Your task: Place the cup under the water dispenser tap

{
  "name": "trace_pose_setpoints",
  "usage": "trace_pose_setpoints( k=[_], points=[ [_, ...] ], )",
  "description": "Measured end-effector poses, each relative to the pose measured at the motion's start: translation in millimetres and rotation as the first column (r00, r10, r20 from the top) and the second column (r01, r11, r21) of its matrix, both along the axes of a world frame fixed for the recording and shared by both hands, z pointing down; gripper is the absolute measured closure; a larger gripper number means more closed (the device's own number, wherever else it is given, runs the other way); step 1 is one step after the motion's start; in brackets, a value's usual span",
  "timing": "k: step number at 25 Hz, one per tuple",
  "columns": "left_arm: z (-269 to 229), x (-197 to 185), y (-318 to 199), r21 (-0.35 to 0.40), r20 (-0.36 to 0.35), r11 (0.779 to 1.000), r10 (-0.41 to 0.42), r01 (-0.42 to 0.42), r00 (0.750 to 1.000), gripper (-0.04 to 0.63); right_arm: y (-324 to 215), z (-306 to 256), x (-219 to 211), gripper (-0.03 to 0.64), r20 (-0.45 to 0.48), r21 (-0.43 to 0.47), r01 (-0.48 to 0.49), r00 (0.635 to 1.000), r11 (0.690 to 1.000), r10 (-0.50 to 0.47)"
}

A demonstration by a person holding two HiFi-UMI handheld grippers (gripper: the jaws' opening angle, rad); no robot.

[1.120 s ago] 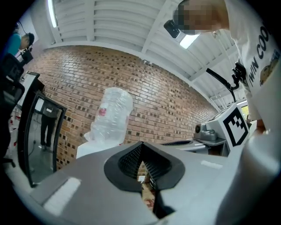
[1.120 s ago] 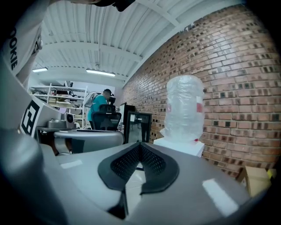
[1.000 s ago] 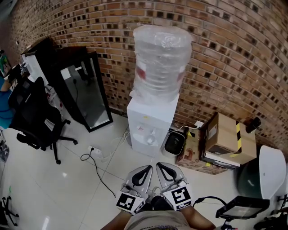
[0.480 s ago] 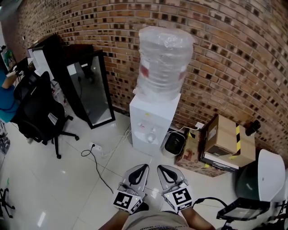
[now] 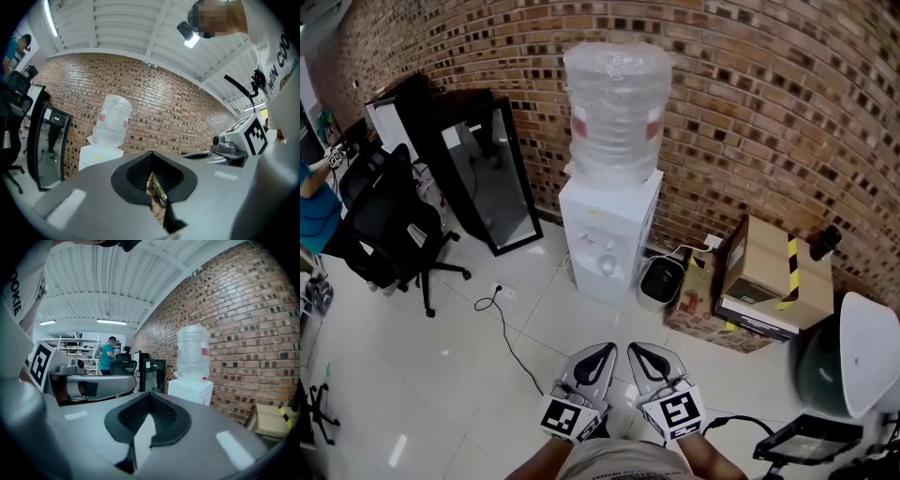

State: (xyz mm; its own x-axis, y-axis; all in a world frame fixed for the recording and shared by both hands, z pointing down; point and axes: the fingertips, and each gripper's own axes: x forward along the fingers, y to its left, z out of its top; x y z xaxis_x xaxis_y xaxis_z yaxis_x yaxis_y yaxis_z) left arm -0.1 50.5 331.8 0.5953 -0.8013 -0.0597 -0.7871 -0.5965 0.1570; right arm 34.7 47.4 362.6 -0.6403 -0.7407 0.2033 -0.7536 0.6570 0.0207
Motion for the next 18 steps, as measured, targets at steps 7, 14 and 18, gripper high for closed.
trace_pose_setpoints(
  k=[7, 14, 18],
  points=[
    [6, 32, 59, -0.012, 0.013, 0.999, -0.029, 0.030, 0.999, 0.603, 59, 6, 32, 0.611, 0.012, -0.006, 0.029, 1.000, 1.000, -0.029],
    [-1, 47, 103, 0.006, 0.042, 0.998, -0.057, 0.057, 0.997, 0.603, 101, 2, 49, 0.611, 0.030, 0.005, 0.054, 0.998, 0.999, -0.054],
    [-9, 44, 118, 0.022, 0.051, 0.998, -0.067, 0.066, 0.996, 0.603, 116, -3, 48, 0.611, 0.034, 0.015, 0.064, 0.997, 0.998, -0.065]
  ],
)
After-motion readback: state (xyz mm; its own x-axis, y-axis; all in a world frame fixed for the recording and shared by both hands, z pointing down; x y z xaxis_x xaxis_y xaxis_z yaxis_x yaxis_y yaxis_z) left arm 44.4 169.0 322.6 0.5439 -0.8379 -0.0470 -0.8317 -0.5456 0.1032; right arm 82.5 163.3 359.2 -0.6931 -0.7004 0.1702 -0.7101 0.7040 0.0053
